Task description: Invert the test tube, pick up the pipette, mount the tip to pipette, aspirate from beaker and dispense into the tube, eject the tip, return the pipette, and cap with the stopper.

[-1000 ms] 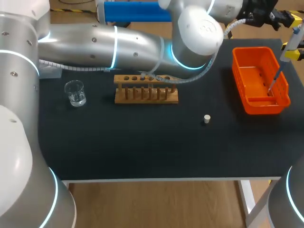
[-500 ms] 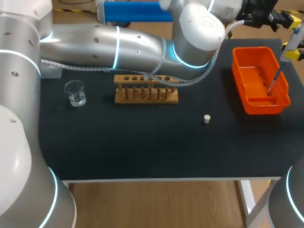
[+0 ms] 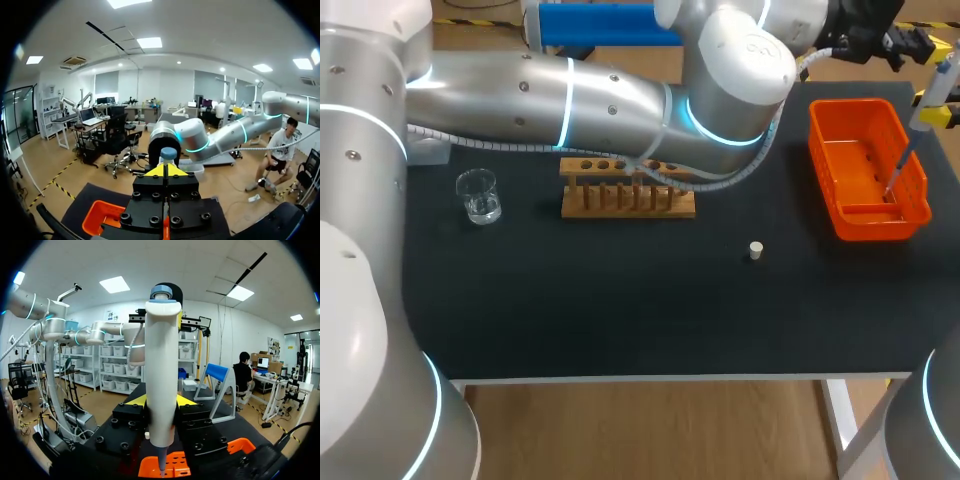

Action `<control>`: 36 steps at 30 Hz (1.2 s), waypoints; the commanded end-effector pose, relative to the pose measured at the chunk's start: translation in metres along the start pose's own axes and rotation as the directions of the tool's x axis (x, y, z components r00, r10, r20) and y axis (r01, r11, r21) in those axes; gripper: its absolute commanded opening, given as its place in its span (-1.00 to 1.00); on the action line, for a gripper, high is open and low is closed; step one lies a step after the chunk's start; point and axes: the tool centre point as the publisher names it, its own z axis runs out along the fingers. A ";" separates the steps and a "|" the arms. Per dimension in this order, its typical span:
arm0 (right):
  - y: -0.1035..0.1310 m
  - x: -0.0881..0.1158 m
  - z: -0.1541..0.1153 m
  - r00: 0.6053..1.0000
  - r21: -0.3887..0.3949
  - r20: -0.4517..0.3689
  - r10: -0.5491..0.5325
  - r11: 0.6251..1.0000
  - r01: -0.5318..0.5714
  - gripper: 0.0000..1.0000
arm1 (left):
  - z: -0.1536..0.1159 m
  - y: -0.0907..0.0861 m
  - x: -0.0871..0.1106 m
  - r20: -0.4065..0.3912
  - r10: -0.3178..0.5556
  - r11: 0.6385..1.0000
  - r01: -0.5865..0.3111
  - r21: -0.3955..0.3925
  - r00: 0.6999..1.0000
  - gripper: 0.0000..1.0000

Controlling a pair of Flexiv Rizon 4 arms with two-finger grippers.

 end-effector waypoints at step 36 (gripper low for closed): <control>0.002 0.000 0.000 1.000 0.001 -0.001 -0.001 1.000 0.001 -1.00 | 0.008 0.027 -0.001 0.004 0.017 0.998 -0.017 0.062 1.000 -1.00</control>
